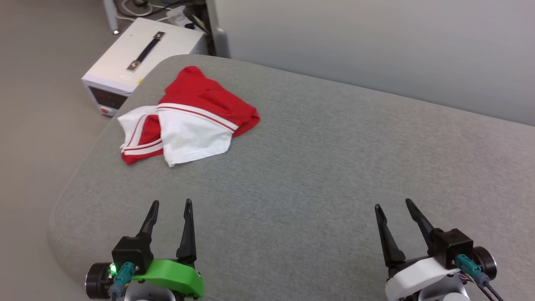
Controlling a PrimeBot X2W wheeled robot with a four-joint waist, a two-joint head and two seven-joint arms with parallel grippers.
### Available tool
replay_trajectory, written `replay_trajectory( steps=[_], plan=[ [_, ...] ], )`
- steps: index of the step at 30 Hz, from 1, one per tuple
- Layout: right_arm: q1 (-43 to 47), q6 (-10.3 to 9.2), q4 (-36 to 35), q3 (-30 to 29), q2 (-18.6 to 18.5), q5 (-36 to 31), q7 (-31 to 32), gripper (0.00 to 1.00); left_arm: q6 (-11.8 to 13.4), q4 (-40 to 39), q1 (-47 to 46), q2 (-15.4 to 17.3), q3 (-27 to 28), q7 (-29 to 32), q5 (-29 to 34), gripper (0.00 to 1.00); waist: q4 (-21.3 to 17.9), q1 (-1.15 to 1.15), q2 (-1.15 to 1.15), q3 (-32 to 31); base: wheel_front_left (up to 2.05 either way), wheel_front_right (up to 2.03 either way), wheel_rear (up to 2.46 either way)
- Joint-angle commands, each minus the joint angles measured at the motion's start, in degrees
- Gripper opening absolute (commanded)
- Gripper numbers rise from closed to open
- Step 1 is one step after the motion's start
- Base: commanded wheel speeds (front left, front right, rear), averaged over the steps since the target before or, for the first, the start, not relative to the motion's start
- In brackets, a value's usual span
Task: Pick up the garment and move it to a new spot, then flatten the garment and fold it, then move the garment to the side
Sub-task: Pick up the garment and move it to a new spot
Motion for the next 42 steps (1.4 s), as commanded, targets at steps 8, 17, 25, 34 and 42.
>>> replay_trajectory(
  steps=[8, 17, 25, 34, 42],
  plan=[
    [-0.41, -0.05, 0.58, 1.05, 0.11, 0.75, -0.52, 1.0, -0.78, 0.42, -0.08, -0.23, -0.18, -0.33, 0.08, 1.0, 6.41, 0.0, 0.0, -0.24, 0.0, 0.0, 0.0],
    [-0.79, -0.05, 0.97, 1.47, 0.11, 0.5, -0.52, 1.0, -0.54, -0.28, -0.09, -0.23, -0.35, -0.33, -0.32, 1.0, 7.67, 0.0, 0.0, 0.22, 0.0, 0.0, 0.0],
    [-1.4, -0.05, 0.83, 1.38, 0.11, -0.12, -0.52, 1.0, -0.53, -0.95, -0.68, -0.23, 0.01, -0.33, -1.02, 1.0, 6.51, 0.0, 0.0, 2.45, 0.0, 0.0, 0.0],
    [-5.06, -0.05, -3.64, 1.6, -1.89, -1.5, 0.4, 1.0, -4.03, 5.9, -10.92, 2.06, 0.93, -0.33, -0.28, 1.0, 0.94, 0.0, 0.0, 12.1, 0.0, 0.0, 0.0],
    [-8.25, -0.05, -10.7, 2.05, -4.38, -1.89, 3.47, 1.0, -5.56, 17.05, -31.98, 11.26, -4.57, 9.6, -5.66, 1.0, -4.53, 0.0, 0.0, 21.4, 0.0, 0.0, 0.0]
  ],
)
